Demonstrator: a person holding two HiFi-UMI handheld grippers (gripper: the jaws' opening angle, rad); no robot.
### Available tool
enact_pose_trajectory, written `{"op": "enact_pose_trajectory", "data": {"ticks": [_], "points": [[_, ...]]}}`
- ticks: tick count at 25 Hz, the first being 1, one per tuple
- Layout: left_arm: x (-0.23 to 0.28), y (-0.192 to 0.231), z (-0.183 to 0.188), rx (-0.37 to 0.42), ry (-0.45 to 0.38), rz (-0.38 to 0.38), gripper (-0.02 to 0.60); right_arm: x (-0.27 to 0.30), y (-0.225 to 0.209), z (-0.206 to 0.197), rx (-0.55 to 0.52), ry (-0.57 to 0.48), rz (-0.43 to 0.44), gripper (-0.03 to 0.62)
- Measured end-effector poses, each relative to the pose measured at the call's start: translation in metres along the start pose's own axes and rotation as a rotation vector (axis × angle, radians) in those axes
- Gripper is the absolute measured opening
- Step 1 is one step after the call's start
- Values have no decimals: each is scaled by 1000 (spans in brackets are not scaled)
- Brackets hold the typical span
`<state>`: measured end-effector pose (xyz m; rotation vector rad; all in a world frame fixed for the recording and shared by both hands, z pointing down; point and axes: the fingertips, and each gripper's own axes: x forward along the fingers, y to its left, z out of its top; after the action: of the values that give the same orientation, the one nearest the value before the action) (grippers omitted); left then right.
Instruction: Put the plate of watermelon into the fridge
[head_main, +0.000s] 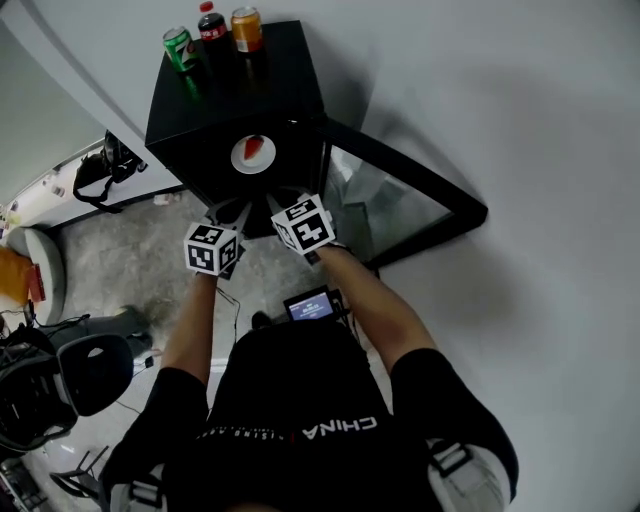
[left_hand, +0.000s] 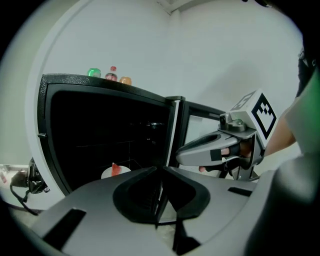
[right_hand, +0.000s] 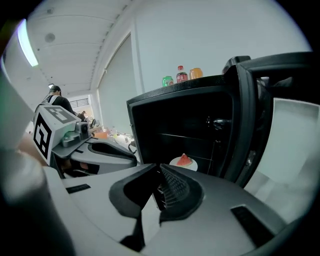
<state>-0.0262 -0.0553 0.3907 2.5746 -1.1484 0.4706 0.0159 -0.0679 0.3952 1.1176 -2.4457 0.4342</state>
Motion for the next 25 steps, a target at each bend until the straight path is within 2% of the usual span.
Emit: {"op": "enact_pose_trajectory", "data": {"ticks": [6, 11, 16, 25], "points": [[-4, -27, -25, -68, 26, 55, 40, -11, -4, -32, 3, 27, 72, 28], [-28, -44, -56, -65, 64, 70, 40, -28, 4, -55, 36, 33, 87, 26], [-71, -57, -71, -105, 38, 63, 37, -51, 33, -76, 45, 60, 77, 25], [-180, -82, -130, -82, 56, 70, 25, -86, 130, -104, 62, 67, 30, 18]]}}
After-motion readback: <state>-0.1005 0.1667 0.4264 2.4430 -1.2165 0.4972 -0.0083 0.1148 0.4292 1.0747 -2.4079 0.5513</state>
